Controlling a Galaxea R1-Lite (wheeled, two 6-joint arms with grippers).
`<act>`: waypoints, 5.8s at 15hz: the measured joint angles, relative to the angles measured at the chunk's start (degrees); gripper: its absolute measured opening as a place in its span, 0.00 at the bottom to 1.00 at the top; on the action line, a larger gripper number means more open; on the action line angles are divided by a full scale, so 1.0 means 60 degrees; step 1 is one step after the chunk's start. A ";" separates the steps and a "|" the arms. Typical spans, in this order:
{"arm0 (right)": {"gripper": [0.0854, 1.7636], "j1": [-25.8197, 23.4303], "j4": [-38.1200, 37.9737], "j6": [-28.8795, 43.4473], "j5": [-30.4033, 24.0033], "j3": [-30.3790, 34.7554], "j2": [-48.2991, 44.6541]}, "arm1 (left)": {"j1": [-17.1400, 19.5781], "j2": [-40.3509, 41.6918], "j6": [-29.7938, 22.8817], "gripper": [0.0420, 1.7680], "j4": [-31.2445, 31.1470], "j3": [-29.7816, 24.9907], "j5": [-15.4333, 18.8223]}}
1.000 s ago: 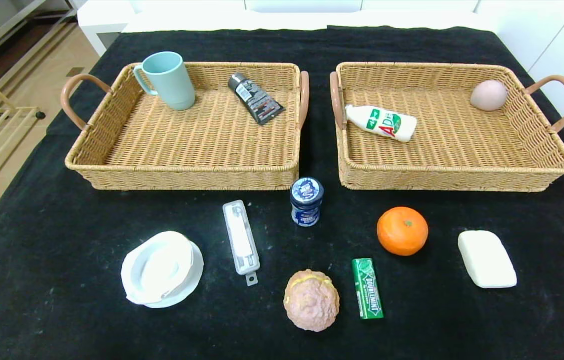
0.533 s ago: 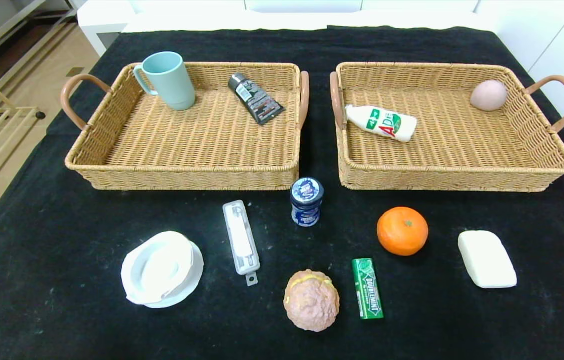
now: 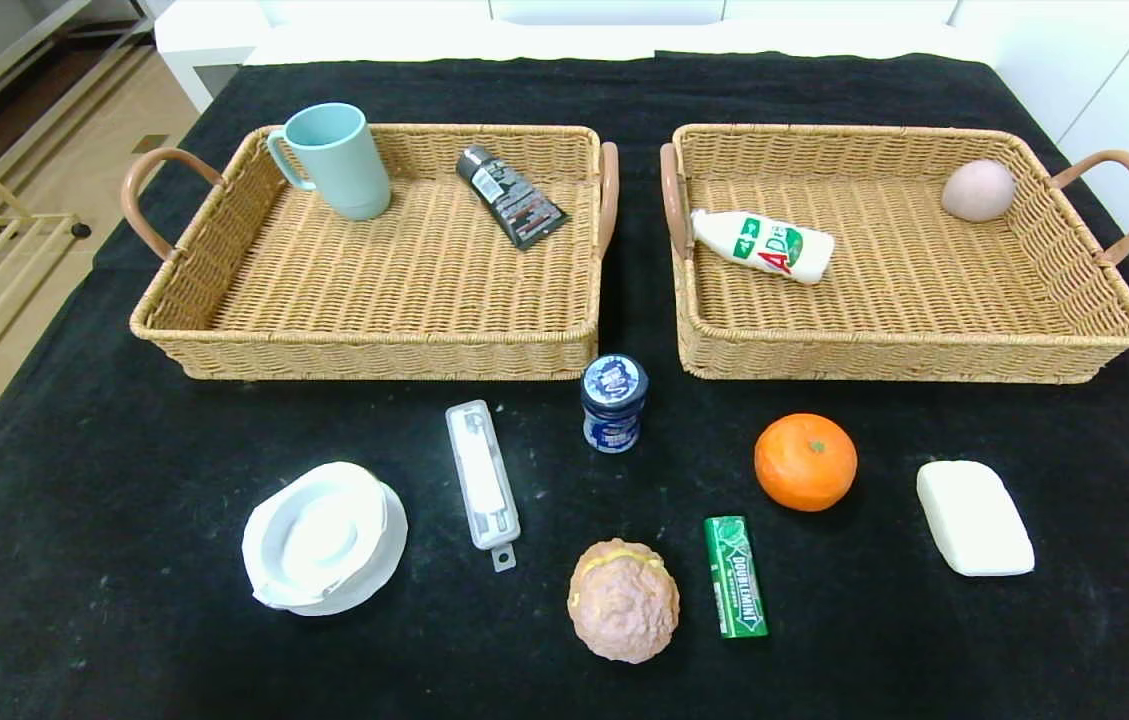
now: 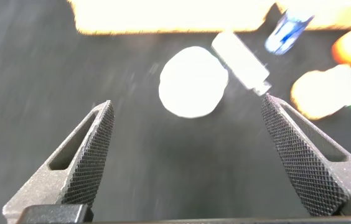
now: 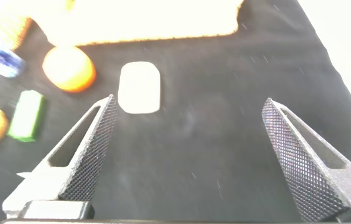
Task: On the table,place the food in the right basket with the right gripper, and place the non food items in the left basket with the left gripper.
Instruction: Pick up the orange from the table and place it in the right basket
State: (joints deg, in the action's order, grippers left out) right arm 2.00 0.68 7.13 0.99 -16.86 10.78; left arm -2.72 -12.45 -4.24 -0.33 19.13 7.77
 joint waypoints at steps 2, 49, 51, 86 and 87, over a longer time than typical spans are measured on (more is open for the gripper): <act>0.97 0.0571 0.0128 0.0014 0.0000 -0.0713 0.0841 | -0.0364 -0.1026 0.0138 0.97 0.0211 0.0707 0.0047; 0.97 0.3180 -0.0228 -0.0681 0.1786 -0.4769 0.9228 | -0.5216 -0.7066 0.1569 0.97 0.0646 0.3476 0.2276; 0.97 0.3460 -0.0482 -0.0675 0.1778 -0.5238 0.9683 | -0.5216 -0.7022 0.1569 0.97 0.0634 0.3476 0.2274; 0.97 0.5795 -0.4758 0.3257 0.3228 -1.1128 1.5072 | -0.5201 -0.6910 0.1743 0.97 0.0650 0.3505 0.2259; 0.97 0.5799 -0.4752 0.3257 0.3228 -1.1122 1.5072 | -0.5201 -0.6910 0.1753 0.97 0.0646 0.3497 0.2261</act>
State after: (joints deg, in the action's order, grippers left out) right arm 36.79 -27.83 26.67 20.36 -83.59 101.21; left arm -33.93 -53.91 6.28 3.55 40.11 21.33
